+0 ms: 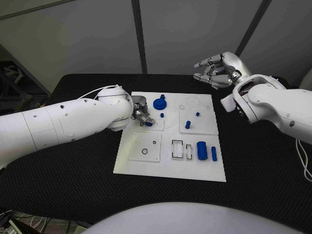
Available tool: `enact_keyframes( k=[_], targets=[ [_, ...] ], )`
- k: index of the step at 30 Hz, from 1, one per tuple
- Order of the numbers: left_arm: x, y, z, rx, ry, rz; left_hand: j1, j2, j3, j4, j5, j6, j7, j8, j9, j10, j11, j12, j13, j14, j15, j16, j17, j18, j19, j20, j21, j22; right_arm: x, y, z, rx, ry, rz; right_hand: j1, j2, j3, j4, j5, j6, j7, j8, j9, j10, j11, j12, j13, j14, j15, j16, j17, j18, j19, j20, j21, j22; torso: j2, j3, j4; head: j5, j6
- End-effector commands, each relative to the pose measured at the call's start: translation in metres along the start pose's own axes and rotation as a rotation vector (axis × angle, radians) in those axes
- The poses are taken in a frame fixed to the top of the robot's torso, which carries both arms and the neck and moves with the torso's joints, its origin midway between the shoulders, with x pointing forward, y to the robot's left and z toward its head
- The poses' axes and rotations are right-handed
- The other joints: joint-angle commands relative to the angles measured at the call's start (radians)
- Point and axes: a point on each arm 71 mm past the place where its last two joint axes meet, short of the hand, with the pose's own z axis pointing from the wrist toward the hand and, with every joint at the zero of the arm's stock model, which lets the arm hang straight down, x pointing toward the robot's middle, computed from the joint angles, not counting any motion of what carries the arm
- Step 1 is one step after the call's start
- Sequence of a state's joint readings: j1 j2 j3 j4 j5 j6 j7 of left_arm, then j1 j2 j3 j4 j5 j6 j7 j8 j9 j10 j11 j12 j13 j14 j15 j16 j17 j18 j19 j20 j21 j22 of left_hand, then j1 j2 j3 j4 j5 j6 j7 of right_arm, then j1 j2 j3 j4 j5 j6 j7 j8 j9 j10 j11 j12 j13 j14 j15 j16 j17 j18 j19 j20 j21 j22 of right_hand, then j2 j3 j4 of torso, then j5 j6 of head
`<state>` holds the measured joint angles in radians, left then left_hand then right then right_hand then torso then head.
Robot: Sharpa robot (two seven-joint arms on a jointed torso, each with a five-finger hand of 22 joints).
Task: Assemble the parts on the task board
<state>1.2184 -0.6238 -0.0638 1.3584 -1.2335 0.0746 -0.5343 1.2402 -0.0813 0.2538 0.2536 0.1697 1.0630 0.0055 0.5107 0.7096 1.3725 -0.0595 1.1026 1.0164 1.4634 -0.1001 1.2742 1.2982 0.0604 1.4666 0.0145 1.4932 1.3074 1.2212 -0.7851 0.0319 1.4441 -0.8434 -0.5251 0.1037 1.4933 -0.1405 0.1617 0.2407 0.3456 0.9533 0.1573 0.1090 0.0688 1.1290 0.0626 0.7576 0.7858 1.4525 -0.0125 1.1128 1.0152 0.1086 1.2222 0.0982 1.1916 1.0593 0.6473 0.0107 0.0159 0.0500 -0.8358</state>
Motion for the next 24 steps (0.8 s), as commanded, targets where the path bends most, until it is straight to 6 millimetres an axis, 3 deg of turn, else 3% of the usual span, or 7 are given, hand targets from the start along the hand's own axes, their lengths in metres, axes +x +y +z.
enact_keyframes(
  k=[1, 8, 13, 24],
  targets=[
    [0.0005, 0.0014, 0.0004, -0.015, 0.011, 0.025, 0.003, 0.003, 0.001, 0.001, -0.006, 0.004, -0.003, 0.001, 0.0, 0.005, -0.001, -0.007, -0.002, 0.042, -0.006, -0.007, 0.002, -0.034, 0.039, -0.004, -0.005, 0.189, 0.0001, 0.0018, 0.0005, -0.008, 0.004, -0.001, -0.01, 0.002, 0.001, 0.008, 0.003, -0.006, -0.003, -0.004, 0.001, -0.008, 0.0, 0.002, -0.001, 0.006, -0.002, -0.005, 0.001, 0.008, -0.002, -0.002, -0.005, -0.002, 0.0, 0.0002, 0.0001, 0.0, -0.001],
    [-0.0006, 0.0011, 0.001, -0.016, 0.006, 0.023, -0.048, 0.002, -0.024, 0.036, -0.01, 0.008, 0.002, -0.003, -0.002, 0.004, 0.004, -0.013, -0.007, 0.042, -0.003, -0.007, 0.002, -0.034, 0.038, -0.003, -0.007, 0.189, 0.0, 0.0017, 0.0006, -0.008, 0.003, -0.001, -0.012, 0.002, 0.0, 0.009, 0.003, -0.006, -0.003, -0.004, 0.001, -0.009, 0.0, 0.001, -0.002, 0.006, -0.002, -0.008, -0.002, 0.008, -0.003, -0.002, -0.007, -0.004, 0.0, 0.0002, -0.0002, -0.001, -0.001],
    [-0.0015, 0.0013, 0.0016, -0.018, 0.002, 0.021, -0.095, 0.016, -0.044, 0.039, -0.009, 0.011, 0.003, -0.006, -0.004, 0.004, 0.004, -0.014, -0.008, 0.042, -0.002, -0.007, 0.002, -0.034, 0.039, -0.002, -0.008, 0.189, 0.0, 0.0017, 0.0006, -0.008, 0.002, -0.002, -0.012, 0.002, 0.0, 0.009, 0.003, -0.006, -0.003, -0.004, 0.001, -0.01, 0.0, 0.0, -0.004, 0.006, -0.002, -0.01, -0.003, 0.009, -0.004, -0.002, -0.009, -0.006, 0.0, 0.0003, -0.0002, -0.001, -0.001],
    [-0.0025, 0.0012, 0.0025, -0.02, -0.005, 0.017, -0.12, 0.029, -0.052, 0.039, -0.008, 0.012, 0.004, -0.009, -0.005, 0.004, 0.005, -0.014, -0.008, 0.042, -0.003, -0.007, 0.003, -0.034, 0.039, -0.002, -0.008, 0.19, 0.0, 0.0015, 0.0008, -0.008, 0.003, -0.002, -0.015, 0.002, -0.001, 0.011, 0.003, -0.007, -0.003, -0.004, 0.001, -0.011, 0.0, -0.001, -0.004, 0.006, -0.002, -0.011, -0.003, 0.009, -0.004, -0.002, -0.01, -0.007, 0.0, 0.0005, -0.0013, -0.002, 0.0]
  ],
)
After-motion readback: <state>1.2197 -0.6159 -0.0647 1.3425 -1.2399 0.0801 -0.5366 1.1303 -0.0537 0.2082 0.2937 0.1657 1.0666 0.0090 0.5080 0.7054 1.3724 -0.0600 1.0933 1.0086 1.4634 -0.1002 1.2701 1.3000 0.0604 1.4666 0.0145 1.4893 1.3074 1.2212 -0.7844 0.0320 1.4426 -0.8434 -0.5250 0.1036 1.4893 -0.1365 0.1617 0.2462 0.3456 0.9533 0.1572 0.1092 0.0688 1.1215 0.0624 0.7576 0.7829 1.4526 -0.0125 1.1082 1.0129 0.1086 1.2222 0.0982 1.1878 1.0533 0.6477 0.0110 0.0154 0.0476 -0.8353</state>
